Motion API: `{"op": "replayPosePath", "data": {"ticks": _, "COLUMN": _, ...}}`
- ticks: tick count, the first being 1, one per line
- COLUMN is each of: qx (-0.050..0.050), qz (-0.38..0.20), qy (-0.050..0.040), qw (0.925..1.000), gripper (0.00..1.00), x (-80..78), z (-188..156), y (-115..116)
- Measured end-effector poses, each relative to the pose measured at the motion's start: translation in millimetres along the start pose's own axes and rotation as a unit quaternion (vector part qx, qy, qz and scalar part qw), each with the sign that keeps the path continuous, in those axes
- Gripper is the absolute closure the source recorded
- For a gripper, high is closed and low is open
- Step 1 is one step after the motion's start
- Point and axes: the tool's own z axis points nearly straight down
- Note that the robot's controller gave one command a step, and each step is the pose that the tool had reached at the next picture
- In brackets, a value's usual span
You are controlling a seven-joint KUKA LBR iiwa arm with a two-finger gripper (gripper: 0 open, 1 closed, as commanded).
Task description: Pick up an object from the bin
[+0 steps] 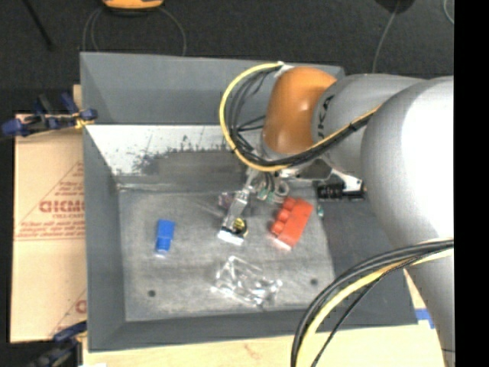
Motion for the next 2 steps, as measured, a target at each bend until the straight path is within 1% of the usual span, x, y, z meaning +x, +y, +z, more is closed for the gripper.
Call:
{"op": "replayPosePath", "data": {"ticks": 1, "qx": -0.001, "qz": 0.006, "qy": 0.0009, "qw": 1.0000, "gripper": 0.00, "x": -0.7, "z": 3.5, "y": -2.9}}
{"op": "replayPosePath", "data": {"ticks": 2, "qx": -0.002, "qz": 0.006, "qy": -0.0065, "qw": 1.0000, "gripper": 1.00, "x": -4.3, "z": 2.6, "y": -4.8}}
